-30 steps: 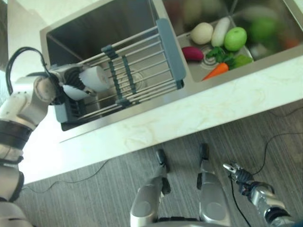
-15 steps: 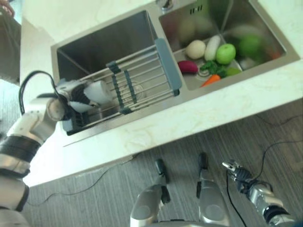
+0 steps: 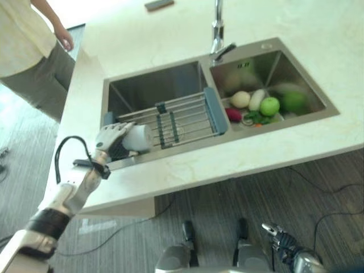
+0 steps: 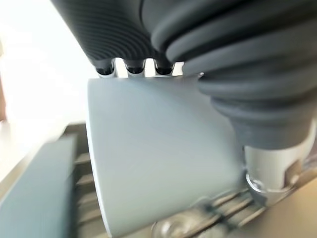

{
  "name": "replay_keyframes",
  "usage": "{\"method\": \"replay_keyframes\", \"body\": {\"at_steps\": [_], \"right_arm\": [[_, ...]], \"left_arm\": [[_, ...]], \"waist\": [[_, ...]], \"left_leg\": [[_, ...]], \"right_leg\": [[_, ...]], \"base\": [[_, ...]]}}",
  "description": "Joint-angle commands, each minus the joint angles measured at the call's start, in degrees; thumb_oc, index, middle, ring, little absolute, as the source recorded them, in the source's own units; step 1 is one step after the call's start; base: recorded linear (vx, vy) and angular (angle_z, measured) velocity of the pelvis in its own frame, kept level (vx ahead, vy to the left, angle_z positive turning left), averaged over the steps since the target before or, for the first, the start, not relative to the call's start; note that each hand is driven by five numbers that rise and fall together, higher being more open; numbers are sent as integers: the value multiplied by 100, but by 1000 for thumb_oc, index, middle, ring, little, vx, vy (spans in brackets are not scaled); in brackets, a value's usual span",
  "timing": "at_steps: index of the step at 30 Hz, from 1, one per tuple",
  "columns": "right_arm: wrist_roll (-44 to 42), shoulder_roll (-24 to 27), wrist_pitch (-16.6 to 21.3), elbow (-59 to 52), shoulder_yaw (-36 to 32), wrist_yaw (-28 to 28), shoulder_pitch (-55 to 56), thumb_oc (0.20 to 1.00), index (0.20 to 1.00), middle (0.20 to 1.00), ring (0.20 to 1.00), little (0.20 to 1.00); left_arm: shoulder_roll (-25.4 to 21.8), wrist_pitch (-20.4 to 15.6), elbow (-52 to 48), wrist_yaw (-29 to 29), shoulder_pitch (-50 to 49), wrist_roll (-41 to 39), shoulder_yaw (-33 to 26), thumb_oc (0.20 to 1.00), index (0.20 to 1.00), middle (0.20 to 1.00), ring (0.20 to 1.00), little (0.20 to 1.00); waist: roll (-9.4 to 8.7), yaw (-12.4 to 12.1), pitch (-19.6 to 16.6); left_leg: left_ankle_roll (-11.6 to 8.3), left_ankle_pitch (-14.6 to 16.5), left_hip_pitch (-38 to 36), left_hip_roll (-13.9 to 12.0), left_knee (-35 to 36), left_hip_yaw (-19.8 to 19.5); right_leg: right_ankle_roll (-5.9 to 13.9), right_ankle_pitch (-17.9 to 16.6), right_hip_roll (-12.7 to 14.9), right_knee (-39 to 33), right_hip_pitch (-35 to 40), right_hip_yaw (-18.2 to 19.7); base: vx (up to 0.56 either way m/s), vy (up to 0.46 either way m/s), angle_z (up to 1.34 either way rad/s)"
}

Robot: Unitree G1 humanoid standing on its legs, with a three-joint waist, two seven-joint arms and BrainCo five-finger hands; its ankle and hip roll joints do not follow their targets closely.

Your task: Place the dishes in the dishwasher.

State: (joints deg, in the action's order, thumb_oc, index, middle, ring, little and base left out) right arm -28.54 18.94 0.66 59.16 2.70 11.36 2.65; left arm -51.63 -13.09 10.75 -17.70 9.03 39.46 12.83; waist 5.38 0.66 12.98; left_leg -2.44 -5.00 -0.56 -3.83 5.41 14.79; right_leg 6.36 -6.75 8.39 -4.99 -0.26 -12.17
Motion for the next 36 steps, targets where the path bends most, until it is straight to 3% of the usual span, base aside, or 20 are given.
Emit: {"method": "replay_keyframes", "body": {"at_steps": [1,5,11,20,23,26,28,30,32,33,34,36], "right_arm": [[421,-101,131,141,-175,76,201,1000,1000,1000,1000,1000],[536,-155,153,292,-213,85,310,1000,1000,1000,1000,1000],[830,-298,199,596,-334,105,518,1000,1000,1000,1000,1000],[1082,-386,246,783,-463,230,613,1000,1000,1000,1000,1000],[1269,-399,261,763,-444,349,576,1000,1000,1000,1000,1000],[1268,-379,259,785,-394,361,517,1000,1000,1000,1000,1000],[1282,-337,242,812,-346,379,442,1000,1000,1000,1000,1000],[1270,-326,244,826,-348,398,447,1000,1000,1000,1000,1000],[1368,-331,261,717,-403,338,501,1000,1000,1000,1000,1000],[1295,-330,238,687,-423,127,498,1000,1000,1000,1000,1000],[1220,-317,206,677,-442,54,490,1000,1000,1000,1000,1000],[911,-241,122,732,-673,-18,460,1000,1000,1000,1000,1000]], "left_arm": [[-56,-352,-165,-835,271,16,-566,200,200,200,200,200],[-69,-421,-251,-1122,153,-1,-759,200,200,200,200,200],[-5,-554,-705,-2162,-61,163,-1382,200,200,200,200,200],[235,-663,-1303,-2782,-540,117,-2321,200,200,200,200,200],[467,-885,-1490,-3030,-958,110,-2845,200,200,200,200,200],[606,-900,-1543,-3214,-1090,-36,-3005,200,200,200,200,200],[928,-1358,-1615,-3349,-1373,-797,-3292,200,200,200,200,200],[1083,-1537,-1649,-3319,-1450,-909,-3368,200,200,200,200,200],[1433,-1741,-1617,-3339,-1371,-862,-3254,200,200,200,200,200],[1621,-1819,-1574,-3343,-1248,-919,-3155,200,200,200,200,200],[1666,-1820,-1558,-3340,-1210,-948,-3120,200,200,200,200,200],[1775,-1838,-1479,-3463,-1064,-845,-2965,200,200,200,200,200]], "waist": [[-74,-81,-157],[-73,-86,-302],[-135,-160,-557],[-275,-369,-721],[-369,-568,-711],[-405,-699,-695],[-402,-921,-664],[-380,-951,-658],[-319,-952,-578],[-318,-882,-567],[-321,-849,-553],[-444,-700,-543]], "left_leg": [[-105,464,-271,-44,-190,9],[-122,500,-460,-45,-137,-3],[-118,593,-764,-55,-87,-95],[-123,651,-910,-128,-158,-263],[-186,770,-834,-180,-531,-462],[-241,801,-728,-207,-736,-631],[-358,686,-602,-280,-770,-841],[-444,528,-591,-378,-658,-794],[-732,-56,-486,-726,-181,-412],[-895,-222,-439,-944,-158,20],[-903,-211,-457,-973,-225,154],[-736,130,-488,-897,-1045,514]], "right_leg": [[432,497,430,535,237,-495],[423,533,409,445,463,-517],[380,657,350,378,853,-555],[274,787,216,431,1049,-573],[159,856,111,443,1120,-566],[80,899,39,437,1148,-579],[-17,940,-62,414,1163,-685],[-35,939,-103,375,1190,-802],[-9,894,-169,198,1328,-1238],[62,924,-118,183,1363,-1546],[67,915,-89,227,1337,-1663],[-11,827,61,453,1063,-1881]], "base": [[133,-9,8],[60,-9,9],[28,-35,4],[39,-84,6],[21,-190,16],[-6,-166,22],[-20,-203,24],[-49,-130,48],[-167,-127,87],[-225,-83,214],[-340,-24,277],[-394,75,193]]}}
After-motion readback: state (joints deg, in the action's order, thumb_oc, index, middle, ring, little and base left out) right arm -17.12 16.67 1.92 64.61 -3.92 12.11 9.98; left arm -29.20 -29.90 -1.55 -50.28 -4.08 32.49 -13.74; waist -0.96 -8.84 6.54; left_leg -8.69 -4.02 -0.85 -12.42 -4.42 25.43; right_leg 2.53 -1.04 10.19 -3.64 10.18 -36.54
